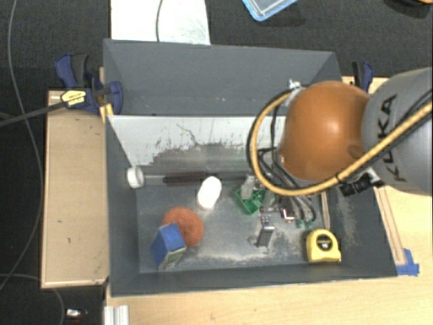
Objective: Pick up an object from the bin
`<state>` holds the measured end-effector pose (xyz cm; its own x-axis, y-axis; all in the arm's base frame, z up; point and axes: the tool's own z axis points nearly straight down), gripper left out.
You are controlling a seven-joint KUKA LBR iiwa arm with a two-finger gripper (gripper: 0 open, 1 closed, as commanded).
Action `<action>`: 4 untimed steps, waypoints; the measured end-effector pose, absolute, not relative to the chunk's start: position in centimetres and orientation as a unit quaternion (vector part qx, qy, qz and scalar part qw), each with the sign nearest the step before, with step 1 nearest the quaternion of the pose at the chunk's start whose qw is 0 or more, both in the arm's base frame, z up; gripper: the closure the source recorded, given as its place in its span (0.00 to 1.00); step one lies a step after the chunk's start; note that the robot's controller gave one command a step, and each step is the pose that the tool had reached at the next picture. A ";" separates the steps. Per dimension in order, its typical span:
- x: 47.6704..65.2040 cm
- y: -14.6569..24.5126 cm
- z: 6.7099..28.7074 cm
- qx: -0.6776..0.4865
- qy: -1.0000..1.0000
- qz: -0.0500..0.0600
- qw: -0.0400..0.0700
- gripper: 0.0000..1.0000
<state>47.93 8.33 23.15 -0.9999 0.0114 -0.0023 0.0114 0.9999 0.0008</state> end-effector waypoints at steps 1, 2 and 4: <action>53.8 2.6 17.7 -0.041 0.999 0.001 0.006 0.00; 55.1 1.1 16.6 -0.062 0.998 0.001 0.003 0.00; 57.5 2.7 14.4 0.099 0.995 0.002 0.008 0.00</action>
Offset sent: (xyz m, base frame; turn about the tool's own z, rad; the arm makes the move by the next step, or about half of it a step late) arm 0.0756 -0.0661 -0.0436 -0.1859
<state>57.49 2.70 14.38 -0.9804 0.1964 -0.0161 0.1964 0.9805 0.0051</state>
